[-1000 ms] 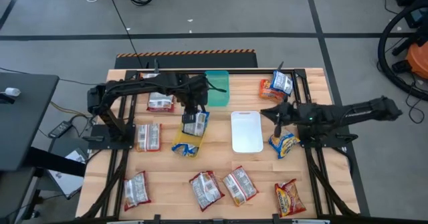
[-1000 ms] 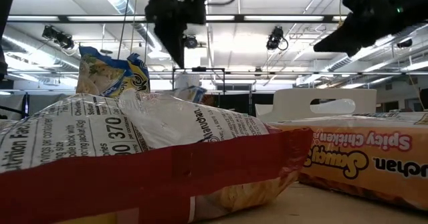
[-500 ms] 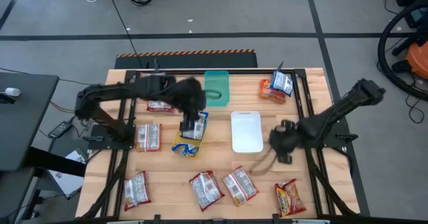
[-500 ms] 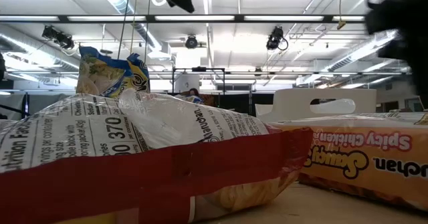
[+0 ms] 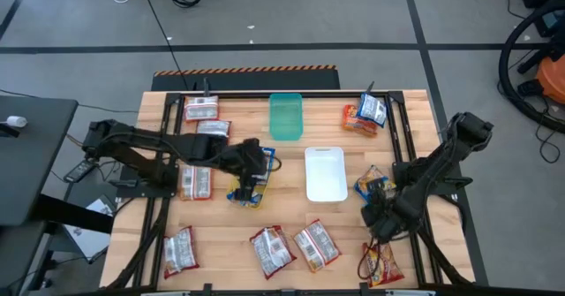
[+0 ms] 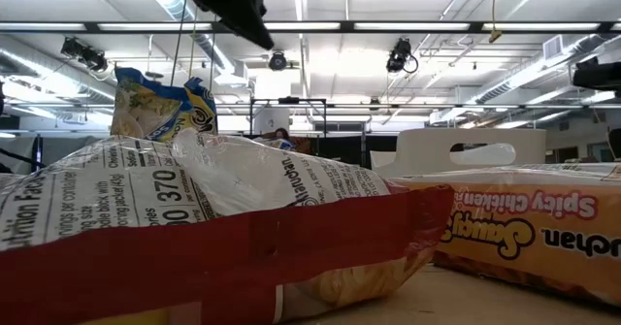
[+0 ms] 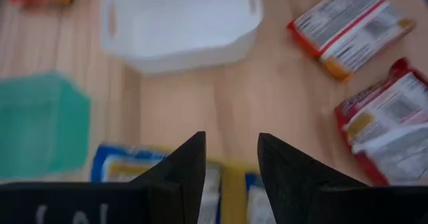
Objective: Sort Maruchan noodles
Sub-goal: Put the bottom right blue noodle pack into the yellow bin
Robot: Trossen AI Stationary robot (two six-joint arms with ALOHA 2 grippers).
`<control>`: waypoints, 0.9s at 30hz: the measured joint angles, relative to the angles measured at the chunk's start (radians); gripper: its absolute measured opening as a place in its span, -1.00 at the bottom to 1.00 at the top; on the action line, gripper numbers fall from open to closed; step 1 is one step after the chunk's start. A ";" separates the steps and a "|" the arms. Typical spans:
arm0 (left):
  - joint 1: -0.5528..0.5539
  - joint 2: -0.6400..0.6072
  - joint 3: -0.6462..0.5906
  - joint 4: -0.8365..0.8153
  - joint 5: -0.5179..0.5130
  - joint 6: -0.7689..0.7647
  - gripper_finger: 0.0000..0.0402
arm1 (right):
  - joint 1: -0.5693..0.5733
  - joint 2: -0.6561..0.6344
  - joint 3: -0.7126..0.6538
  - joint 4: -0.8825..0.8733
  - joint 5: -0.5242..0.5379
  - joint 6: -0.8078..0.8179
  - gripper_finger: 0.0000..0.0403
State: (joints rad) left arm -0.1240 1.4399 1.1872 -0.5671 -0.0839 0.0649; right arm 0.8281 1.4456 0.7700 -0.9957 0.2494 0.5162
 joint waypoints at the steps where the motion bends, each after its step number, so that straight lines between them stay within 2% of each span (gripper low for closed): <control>1: -0.008 0.000 -0.011 0.026 0.001 0.005 -0.30 | 0.005 0.015 0.000 0.001 0.006 -0.007 -0.07; 8: -0.045 0.000 -0.019 0.071 -0.009 -0.001 -0.30 | 0.011 0.125 0.000 0.013 0.039 -0.019 -0.11; 12: -0.065 0.000 -0.020 0.094 -0.009 -0.001 -0.30 | 0.013 0.168 -0.001 -0.001 0.047 0.059 -0.21; 15: -0.073 0.000 -0.020 0.102 -0.009 -0.001 -0.30 | 0.022 0.172 -0.001 -0.020 0.050 0.124 -0.42; 19: -0.072 0.000 -0.019 0.141 -0.009 -0.001 -0.30 | 0.034 0.135 -0.001 -0.074 0.066 0.197 -0.88; 22: -0.072 0.000 -0.019 0.191 -0.009 0.000 -0.30 | 0.036 0.087 0.026 -0.179 0.075 0.251 -0.94; 27: -0.072 0.000 -0.019 0.277 -0.009 0.044 -0.28 | 0.018 -0.003 0.140 -0.441 0.167 0.301 -0.97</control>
State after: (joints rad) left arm -0.1960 1.4399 1.1679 -0.2900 -0.0926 0.1087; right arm 0.8462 1.4423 0.9096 -1.4363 0.4160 0.8169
